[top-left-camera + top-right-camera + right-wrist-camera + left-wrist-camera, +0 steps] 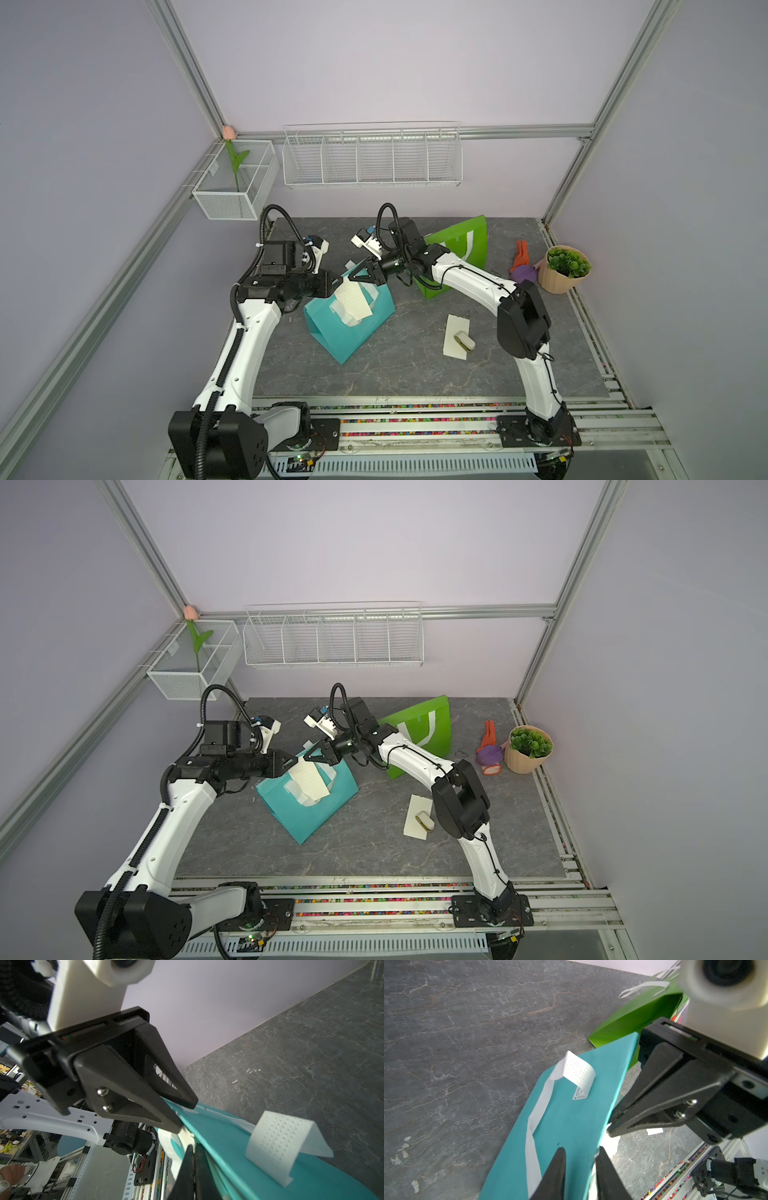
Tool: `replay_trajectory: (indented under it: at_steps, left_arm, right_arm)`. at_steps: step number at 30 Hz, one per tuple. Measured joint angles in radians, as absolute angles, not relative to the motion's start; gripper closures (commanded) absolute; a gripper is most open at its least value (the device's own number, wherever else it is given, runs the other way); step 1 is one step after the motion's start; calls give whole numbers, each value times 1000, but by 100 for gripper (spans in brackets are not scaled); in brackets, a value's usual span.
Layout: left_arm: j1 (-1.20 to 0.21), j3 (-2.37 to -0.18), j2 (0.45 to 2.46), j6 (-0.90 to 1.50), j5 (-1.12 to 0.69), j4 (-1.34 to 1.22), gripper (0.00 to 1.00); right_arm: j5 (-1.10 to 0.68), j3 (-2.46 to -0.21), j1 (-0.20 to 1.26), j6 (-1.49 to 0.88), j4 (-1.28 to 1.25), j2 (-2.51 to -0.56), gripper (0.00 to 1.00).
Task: Staple the receipts to the bags
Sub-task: Hold the receipt from the takeout bag.
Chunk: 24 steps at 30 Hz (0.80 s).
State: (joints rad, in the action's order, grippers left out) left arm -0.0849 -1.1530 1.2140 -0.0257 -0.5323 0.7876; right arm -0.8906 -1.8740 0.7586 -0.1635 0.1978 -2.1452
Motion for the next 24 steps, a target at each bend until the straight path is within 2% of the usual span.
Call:
replay_trajectory:
  at_steps: [2, 4, 6, 10, 13, 19, 24]
  left_arm:
    - [-86, -1153, 1215, -28, -530, 788, 75]
    - [-86, -1153, 1215, -28, -527, 788, 60]
    - [-86, -1152, 1215, -28, -524, 789, 58]
    - [-86, -1151, 1215, -32, -524, 791, 63]
    - [-86, -1151, 1215, -35, -524, 791, 71]
    - [-89, -1151, 1215, -35, -524, 791, 69]
    - [-93, -1151, 1215, -35, -524, 791, 72]
  right_arm:
    - [-887, -1874, 759, -164, 197, -2145, 93]
    - [-883, -1874, 759, -164, 196, -2145, 93]
    - [-879, -1874, 759, -164, 194, -2145, 93]
    - [-874, -1876, 759, -161, 198, -2145, 93]
    - [-868, -1887, 759, -152, 209, -2145, 93]
    - [-853, -1897, 761, -129, 222, -2145, 93]
    - [-849, -1930, 764, -102, 266, -2145, 93]
